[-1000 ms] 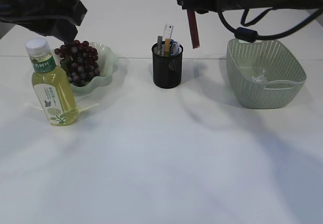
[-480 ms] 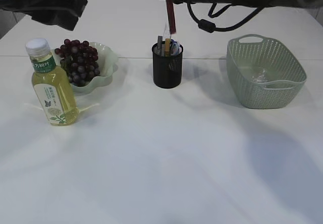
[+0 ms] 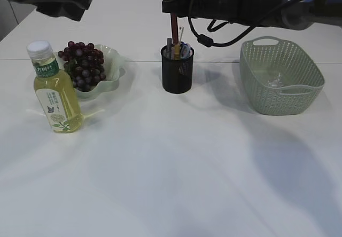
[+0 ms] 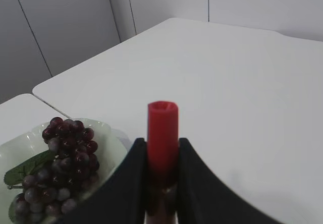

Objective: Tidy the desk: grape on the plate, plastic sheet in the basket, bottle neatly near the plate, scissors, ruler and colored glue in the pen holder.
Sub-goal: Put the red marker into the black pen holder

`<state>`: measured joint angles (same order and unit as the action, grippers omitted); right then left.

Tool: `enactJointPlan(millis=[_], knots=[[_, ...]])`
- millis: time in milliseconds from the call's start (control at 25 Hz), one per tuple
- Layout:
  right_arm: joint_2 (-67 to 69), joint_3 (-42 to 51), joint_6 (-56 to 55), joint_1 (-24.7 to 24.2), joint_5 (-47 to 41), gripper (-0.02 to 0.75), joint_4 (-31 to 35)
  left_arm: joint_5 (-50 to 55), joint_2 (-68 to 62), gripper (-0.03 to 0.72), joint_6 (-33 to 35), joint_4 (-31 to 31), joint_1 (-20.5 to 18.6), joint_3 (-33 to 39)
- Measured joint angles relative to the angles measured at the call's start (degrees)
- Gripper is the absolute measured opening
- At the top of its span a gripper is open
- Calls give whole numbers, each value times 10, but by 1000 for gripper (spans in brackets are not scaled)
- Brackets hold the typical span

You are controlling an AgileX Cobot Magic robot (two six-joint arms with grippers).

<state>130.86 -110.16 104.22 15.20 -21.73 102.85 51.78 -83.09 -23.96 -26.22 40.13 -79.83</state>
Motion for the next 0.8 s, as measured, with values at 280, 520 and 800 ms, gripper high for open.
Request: enactJointPlan(millis=[280,520,800], knots=[[18,-3,15,0,1,133,1,-5,0,300,0,-2,0,0],[18,-3,46,0,14,133,1,-5,0,300,0,-2,0,0],[31,-4,51,0,16,133,3,-14,0,300,0,-2,0,0]])
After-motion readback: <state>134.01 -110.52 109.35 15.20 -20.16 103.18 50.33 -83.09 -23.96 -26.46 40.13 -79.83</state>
